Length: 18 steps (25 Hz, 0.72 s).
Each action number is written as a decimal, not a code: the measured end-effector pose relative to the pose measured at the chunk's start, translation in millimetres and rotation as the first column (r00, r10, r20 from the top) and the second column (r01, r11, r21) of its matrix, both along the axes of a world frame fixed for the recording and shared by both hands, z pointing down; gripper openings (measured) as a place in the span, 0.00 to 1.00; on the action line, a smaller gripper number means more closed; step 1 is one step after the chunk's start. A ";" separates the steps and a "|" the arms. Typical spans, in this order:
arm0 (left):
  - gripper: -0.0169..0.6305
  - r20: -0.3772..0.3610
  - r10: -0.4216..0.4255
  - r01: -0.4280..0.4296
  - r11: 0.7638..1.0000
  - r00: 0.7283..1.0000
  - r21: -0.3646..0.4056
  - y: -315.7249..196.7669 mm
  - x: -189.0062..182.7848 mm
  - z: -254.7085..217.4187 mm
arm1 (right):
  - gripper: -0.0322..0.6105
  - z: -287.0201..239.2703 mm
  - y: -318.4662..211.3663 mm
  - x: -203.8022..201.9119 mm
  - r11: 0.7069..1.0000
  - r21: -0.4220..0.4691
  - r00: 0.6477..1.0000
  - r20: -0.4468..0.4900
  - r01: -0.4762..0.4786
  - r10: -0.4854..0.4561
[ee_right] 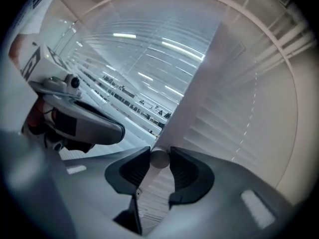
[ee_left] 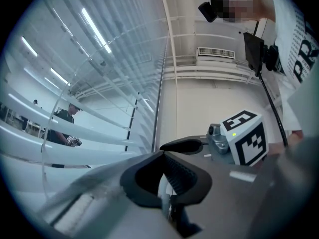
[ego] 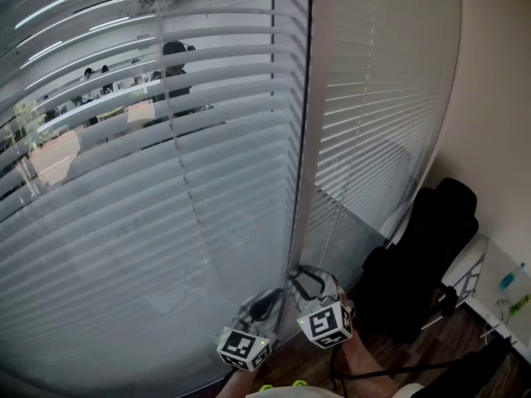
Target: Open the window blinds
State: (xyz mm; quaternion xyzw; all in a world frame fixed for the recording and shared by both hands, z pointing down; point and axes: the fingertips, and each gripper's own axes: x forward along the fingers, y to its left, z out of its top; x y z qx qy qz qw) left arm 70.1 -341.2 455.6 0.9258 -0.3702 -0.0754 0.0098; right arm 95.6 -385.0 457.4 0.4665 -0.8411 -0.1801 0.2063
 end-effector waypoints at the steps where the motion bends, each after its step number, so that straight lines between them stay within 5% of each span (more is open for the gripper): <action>1: 0.02 0.000 0.000 0.000 1.000 1.000 0.000 0.0 0.0 -0.1 | 0.26 -0.6 -0.2 0.7 1.000 -0.015 0.999 0.040 0.001 0.000; 5: 0.02 0.002 -0.002 0.002 1.000 1.000 -0.002 0.0 -0.1 -0.1 | 0.26 -1.7 -1.2 3.6 0.998 -0.065 0.984 0.178 0.008 0.004; 11: 0.02 0.003 -0.003 0.003 1.000 1.000 -0.002 -1.0 0.6 -1.2 | 0.26 -3.2 -2.9 5.9 0.996 -0.087 0.967 0.255 0.015 0.008; 18: 0.02 0.003 -0.010 0.010 1.000 1.000 -0.010 1.4 0.2 2.9 | 0.26 0.6 -2.2 9.7 0.987 -0.152 0.905 0.426 0.052 0.018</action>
